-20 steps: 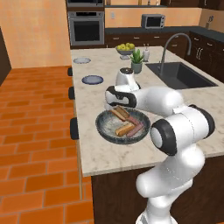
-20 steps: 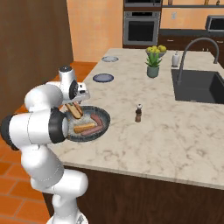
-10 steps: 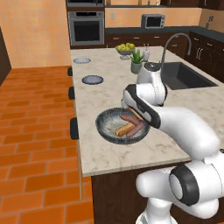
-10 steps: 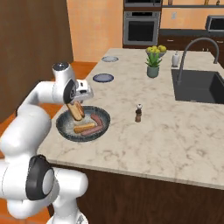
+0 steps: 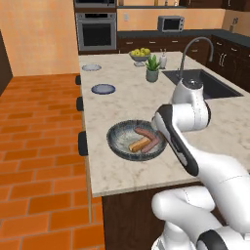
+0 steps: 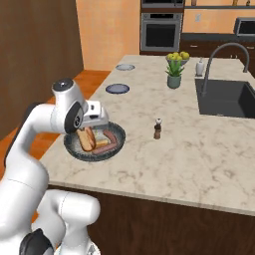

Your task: Place one bun and one sausage from the bowl on each plate.

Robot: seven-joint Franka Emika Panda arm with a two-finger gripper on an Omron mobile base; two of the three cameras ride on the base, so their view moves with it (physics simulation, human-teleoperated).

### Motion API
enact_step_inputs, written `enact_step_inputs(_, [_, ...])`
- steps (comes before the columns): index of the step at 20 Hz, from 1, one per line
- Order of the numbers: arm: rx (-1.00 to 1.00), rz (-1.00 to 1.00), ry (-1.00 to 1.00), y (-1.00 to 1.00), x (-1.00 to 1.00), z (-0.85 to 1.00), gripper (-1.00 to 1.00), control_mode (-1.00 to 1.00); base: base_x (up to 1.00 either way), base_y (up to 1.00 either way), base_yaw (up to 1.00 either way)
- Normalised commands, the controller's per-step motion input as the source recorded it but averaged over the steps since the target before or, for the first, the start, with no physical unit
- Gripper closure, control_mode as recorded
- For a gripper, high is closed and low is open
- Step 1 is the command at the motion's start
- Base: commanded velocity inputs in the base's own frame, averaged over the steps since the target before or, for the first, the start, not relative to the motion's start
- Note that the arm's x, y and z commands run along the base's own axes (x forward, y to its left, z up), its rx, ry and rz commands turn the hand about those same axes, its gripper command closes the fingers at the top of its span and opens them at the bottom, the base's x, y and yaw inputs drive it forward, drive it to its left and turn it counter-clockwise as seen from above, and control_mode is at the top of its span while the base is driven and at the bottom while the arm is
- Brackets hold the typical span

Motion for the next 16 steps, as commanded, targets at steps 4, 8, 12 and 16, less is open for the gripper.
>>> enact_step_inputs(4, [0.0, 0.0, -0.05, 0.0, -0.39, 0.0, 1.0, 1.0, -0.4, 0.25, -0.07])
enact_step_inputs(8, [0.0, 0.0, 0.0, 0.0, 0.0, 0.0, 1.0, 1.0, -0.62, 0.94, -0.31])
enact_step_inputs(12, [0.0, 0.0, 0.0, 0.0, 0.0, 0.0, 1.0, 1.0, -0.29, 1.0, -0.42])
enact_step_inputs(16, [0.0, 0.0, 0.0, 0.0, 0.0, 0.0, 1.0, 1.0, -0.09, 1.0, -0.43])
